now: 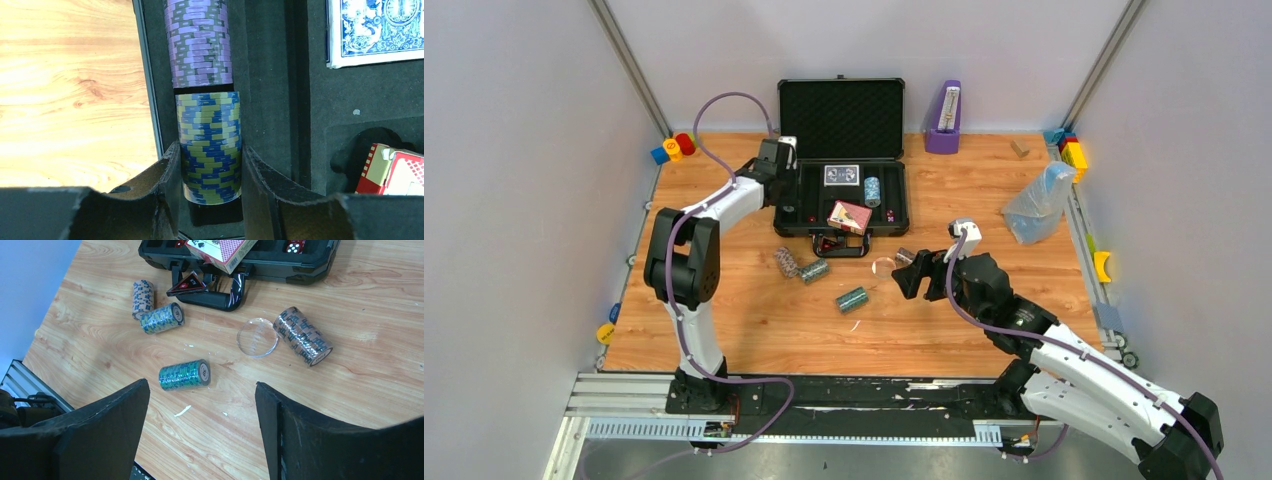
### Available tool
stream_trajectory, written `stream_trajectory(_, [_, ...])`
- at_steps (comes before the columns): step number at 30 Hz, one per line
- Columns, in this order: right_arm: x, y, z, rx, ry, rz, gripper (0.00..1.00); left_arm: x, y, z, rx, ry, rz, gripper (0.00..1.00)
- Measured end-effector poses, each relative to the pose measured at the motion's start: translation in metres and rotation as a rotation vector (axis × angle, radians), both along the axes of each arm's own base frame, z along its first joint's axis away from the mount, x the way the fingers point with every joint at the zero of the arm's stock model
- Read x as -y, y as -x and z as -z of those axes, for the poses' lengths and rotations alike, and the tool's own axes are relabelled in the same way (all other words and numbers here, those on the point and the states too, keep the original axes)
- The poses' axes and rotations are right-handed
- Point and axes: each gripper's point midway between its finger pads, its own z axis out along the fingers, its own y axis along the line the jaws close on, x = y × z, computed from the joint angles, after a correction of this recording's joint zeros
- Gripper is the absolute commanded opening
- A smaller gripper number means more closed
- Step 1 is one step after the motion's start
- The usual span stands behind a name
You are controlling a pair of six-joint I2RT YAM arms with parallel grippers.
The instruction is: Pack up texas hold em set
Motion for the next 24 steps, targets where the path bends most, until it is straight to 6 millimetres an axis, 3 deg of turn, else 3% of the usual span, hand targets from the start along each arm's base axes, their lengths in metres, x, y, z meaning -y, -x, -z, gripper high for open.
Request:
stream_trajectory(4, [0.000, 0.000, 0.000, 0.000, 0.000, -0.001, 0.79, -0.002, -0.001, 0.000, -0.005, 0.015, 0.002, 0.31])
stream_trajectory(6, [0.000, 0.000, 0.000, 0.000, 0.000, -0.002, 0.79, -0.002, -0.001, -0.001, -0.011, 0.027, 0.007, 0.52])
stream_trajectory(8, [0.000, 0.000, 0.000, -0.001, -0.001, -0.002, 0.79, -0.003, -0.001, -0.002, -0.018, 0.037, 0.010, 0.62])
stream_trajectory(14, [0.000, 0.000, 0.000, 0.001, 0.002, -0.003, 0.78, -0.001, 0.000, -0.004, -0.018, 0.061, 0.020, 0.69])
stream_trajectory(15, [0.000, 0.000, 0.000, 0.002, 0.002, -0.005, 0.79, -0.001, 0.000, -0.005, -0.018, 0.061, 0.020, 0.75])
stream_trajectory(16, [0.000, 0.001, 0.000, 0.002, 0.001, -0.008, 0.79, -0.002, 0.001, -0.007, -0.015, 0.061, 0.019, 0.90])
stream_trajectory(17, [-0.001, 0.001, 0.000, 0.002, 0.000, -0.010, 0.78, -0.003, 0.003, -0.010, -0.011, 0.058, 0.020, 0.95])
stream_trajectory(20, [-0.001, 0.003, -0.001, 0.005, -0.005, -0.019, 0.79, -0.008, 0.014, -0.026, 0.017, 0.054, 0.019, 1.00])
stream_trajectory(24, [-0.001, 0.003, -0.003, 0.009, -0.010, -0.022, 0.79, -0.019, 0.040, -0.062, 0.108, 0.056, 0.011, 1.00])
